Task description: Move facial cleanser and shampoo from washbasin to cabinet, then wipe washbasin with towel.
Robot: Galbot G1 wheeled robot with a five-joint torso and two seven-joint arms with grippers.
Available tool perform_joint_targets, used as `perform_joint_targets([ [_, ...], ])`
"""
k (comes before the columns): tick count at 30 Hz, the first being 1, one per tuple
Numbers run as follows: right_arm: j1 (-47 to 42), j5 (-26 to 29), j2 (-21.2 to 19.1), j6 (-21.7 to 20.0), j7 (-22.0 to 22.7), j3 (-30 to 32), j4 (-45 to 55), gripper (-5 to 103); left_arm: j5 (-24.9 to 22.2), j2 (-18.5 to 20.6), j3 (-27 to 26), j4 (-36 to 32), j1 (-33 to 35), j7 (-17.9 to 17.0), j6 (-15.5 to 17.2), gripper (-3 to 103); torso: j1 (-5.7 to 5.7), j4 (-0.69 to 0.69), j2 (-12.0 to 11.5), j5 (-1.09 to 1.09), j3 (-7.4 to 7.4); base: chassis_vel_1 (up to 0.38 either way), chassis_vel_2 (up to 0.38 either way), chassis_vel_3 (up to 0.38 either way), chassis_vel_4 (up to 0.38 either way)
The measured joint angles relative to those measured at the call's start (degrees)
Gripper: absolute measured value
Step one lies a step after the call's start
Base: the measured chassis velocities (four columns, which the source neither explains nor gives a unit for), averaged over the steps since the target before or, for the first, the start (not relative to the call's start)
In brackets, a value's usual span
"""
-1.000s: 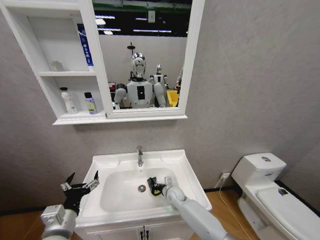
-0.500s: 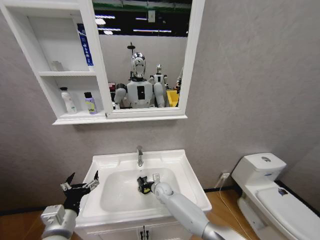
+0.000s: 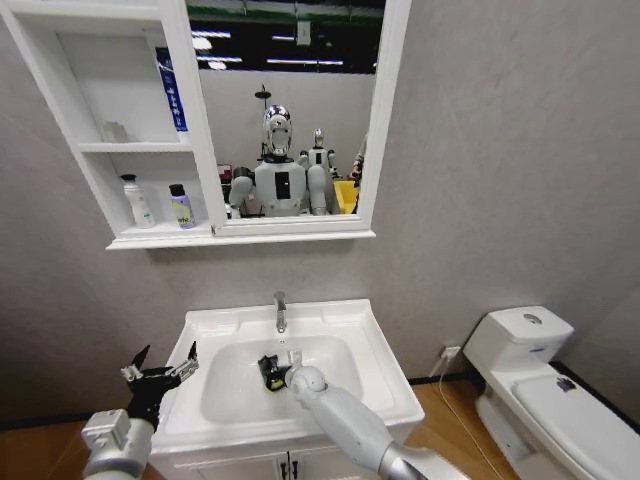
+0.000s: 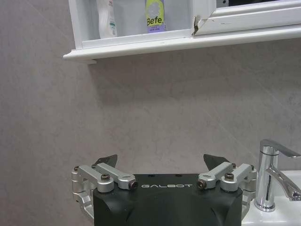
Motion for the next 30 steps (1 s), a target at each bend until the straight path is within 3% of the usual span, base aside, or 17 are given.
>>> perform_joint_targets([
  [11,-2.8,1.8,-5.6,-0.5,0.5,2.1,4.9,3,0.0,0.0,0.0,0.0,0.0,0.0,0.0,100,0.00,0.01,0.0,0.00,0.00,0.000,0.000,0.000,0.000],
  [15,-2.3,1.8,-4.4,-0.5,0.6,2.1,4.0,3,0.0,0.0,0.0,0.0,0.0,0.0,0.0,100,0.00,-0.05,0.0,-0.06,0.00,0.000,0.000,0.000,0.000],
  [22,-1.4,1.2,-0.3,-0.4,1.0,0.3,1.8,3,0.0,0.0,0.0,0.0,0.0,0.0,0.0,100,0.01,0.00,0.0,-0.02,0.02,0.000,0.000,0.000,0.000],
  [30,-2.7,1.4,-2.2,-0.4,1.1,0.9,3.9,3,0.0,0.0,0.0,0.0,0.0,0.0,0.0,100,0.00,0.02,0.0,0.01,0.01,0.000,0.000,0.000,0.000],
])
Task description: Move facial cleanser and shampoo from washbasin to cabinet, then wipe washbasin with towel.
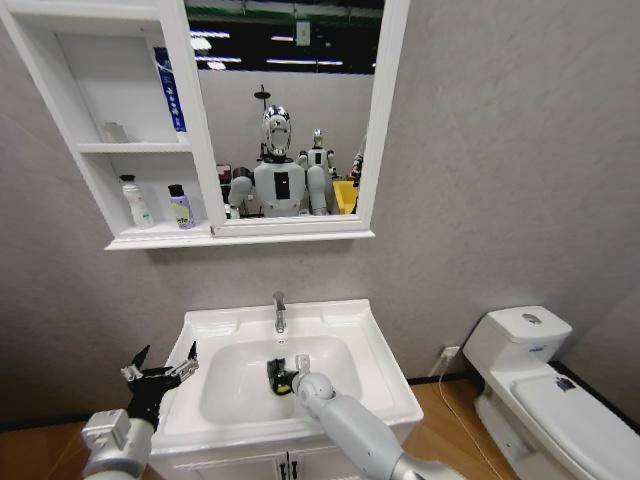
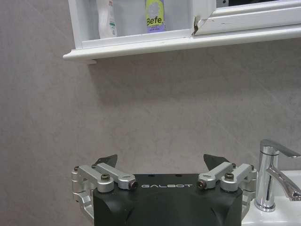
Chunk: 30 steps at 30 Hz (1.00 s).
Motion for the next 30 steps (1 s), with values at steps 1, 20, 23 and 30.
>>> perform_joint_targets([
  [1,-0.4,0.1,-1.0,0.0,-0.1,0.5,0.6,3,0.0,0.0,0.0,0.0,0.0,0.0,0.0,100,0.00,0.00,0.0,0.00,0.00,0.000,0.000,0.000,0.000],
  [20,-0.7,-0.8,3.4,0.5,0.3,-1.8,-0.5,3,0.0,0.0,0.0,0.0,0.0,0.0,0.0,100,0.01,-0.04,0.0,-0.04,0.00,0.000,0.000,0.000,0.000],
  [23,-0.5,0.4,5.1,1.2,0.4,-3.6,0.9,3,0.0,0.0,0.0,0.0,0.0,0.0,0.0,100,0.01,-0.01,0.0,-0.04,0.01,0.000,0.000,0.000,0.000],
  [30,-0.2,2.0,4.1,1.5,0.4,-4.1,4.0,3,0.0,0.0,0.0,0.0,0.0,0.0,0.0,100,0.01,0.00,0.0,-0.02,0.01,0.000,0.000,0.000,0.000],
])
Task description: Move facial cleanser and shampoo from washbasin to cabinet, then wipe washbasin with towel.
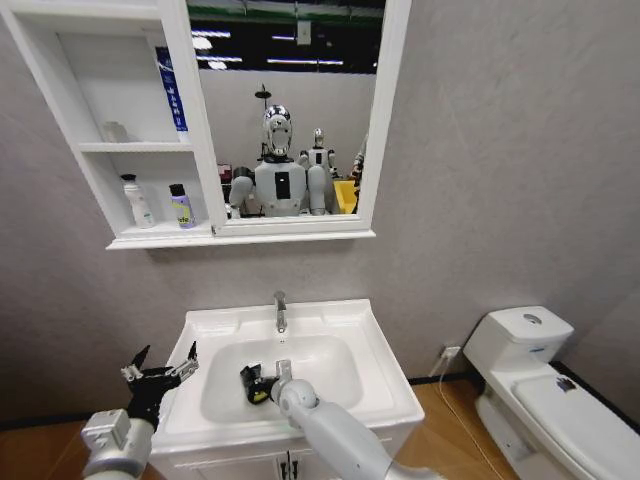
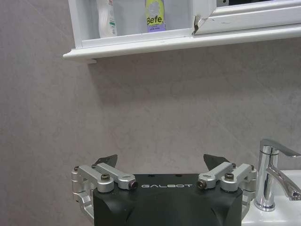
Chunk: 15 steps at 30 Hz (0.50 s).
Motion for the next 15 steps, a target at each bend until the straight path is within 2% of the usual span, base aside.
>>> perform_joint_targets([
  [1,0.0,0.0,0.0,0.0,0.0,0.0,0.0,3,0.0,0.0,0.0,0.0,0.0,0.0,0.0,100,0.00,0.00,0.0,0.00,0.00,0.000,0.000,0.000,0.000],
  [7,-3.0,0.1,-6.8,-0.6,0.6,3.8,3.2,3,0.0,0.0,0.0,0.0,0.0,0.0,0.0,100,0.00,-0.04,0.0,0.00,-0.01,0.000,0.000,0.000,0.000],
  [15,-8.1,0.5,-12.1,-0.9,0.9,10.2,9.6,3,0.0,0.0,0.0,0.0,0.0,0.0,0.0,100,-0.01,-0.03,0.0,0.02,-0.01,0.000,0.000,0.000,0.000],
])
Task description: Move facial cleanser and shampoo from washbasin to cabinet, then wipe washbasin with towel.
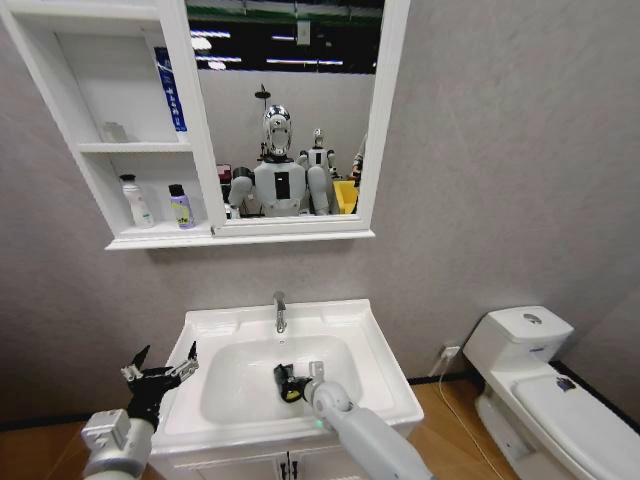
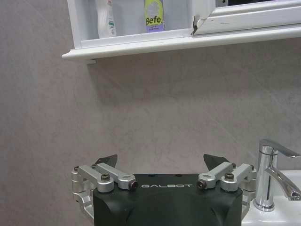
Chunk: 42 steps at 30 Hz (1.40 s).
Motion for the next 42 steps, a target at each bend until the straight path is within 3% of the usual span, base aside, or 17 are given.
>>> perform_joint_targets([
  [6,-3.5,-4.2,-5.3,1.1,0.5,5.7,8.2,3,0.0,0.0,0.0,0.0,0.0,0.0,0.0,100,0.00,0.00,0.0,0.00,0.00,0.000,0.000,0.000,0.000],
  [11,-6.7,-6.6,-12.7,2.8,0.3,12.3,17.4,3,0.0,0.0,0.0,0.0,0.0,0.0,0.0,100,0.00,-0.02,0.0,-0.01,0.00,0.000,0.000,0.000,0.000],
  [19,-6.1,-5.2,-17.8,3.6,-2.4,18.4,19.0,3,0.0,0.0,0.0,0.0,0.0,0.0,0.0,100,0.00,0.00,0.0,-0.01,0.00,0.000,0.000,0.000,0.000],
  [33,-0.5,-4.6,-17.5,7.0,-6.8,17.5,9.6,2,0.0,0.0,0.0,0.0,0.0,0.0,0.0,100,0.00,0.01,0.0,-0.02,0.00,0.000,0.000,0.000,0.000],
  [36,0.3,-5.3,-17.3,8.2,-7.9,16.6,8.0,9,0.0,0.0,0.0,0.0,0.0,0.0,0.0,100,0.00,0.00,0.0,-0.02,0.00,0.000,0.000,0.000,0.000],
  [38,0.7,-5.3,-16.9,8.4,-8.0,16.0,6.9,20,0.0,0.0,0.0,0.0,0.0,0.0,0.0,100,0.00,0.00,0.0,-0.02,0.00,0.000,0.000,0.000,0.000],
  [40,0.8,-5.3,-16.8,8.4,-8.0,15.9,6.7,20,0.0,0.0,0.0,0.0,0.0,0.0,0.0,100,0.00,0.00,0.0,-0.02,0.00,0.000,0.000,0.000,0.000],
  [41,0.8,-5.2,-16.6,8.4,-8.0,15.7,6.6,30,0.0,0.0,0.0,0.0,0.0,0.0,0.0,100,0.00,0.00,0.0,-0.02,0.00,0.000,0.000,0.000,0.000],
  [42,0.8,-5.2,-16.6,8.4,-8.0,15.7,6.6,30,0.0,0.0,0.0,0.0,0.0,0.0,0.0,100,0.00,0.00,0.0,-0.02,0.00,0.000,0.000,0.000,0.000],
])
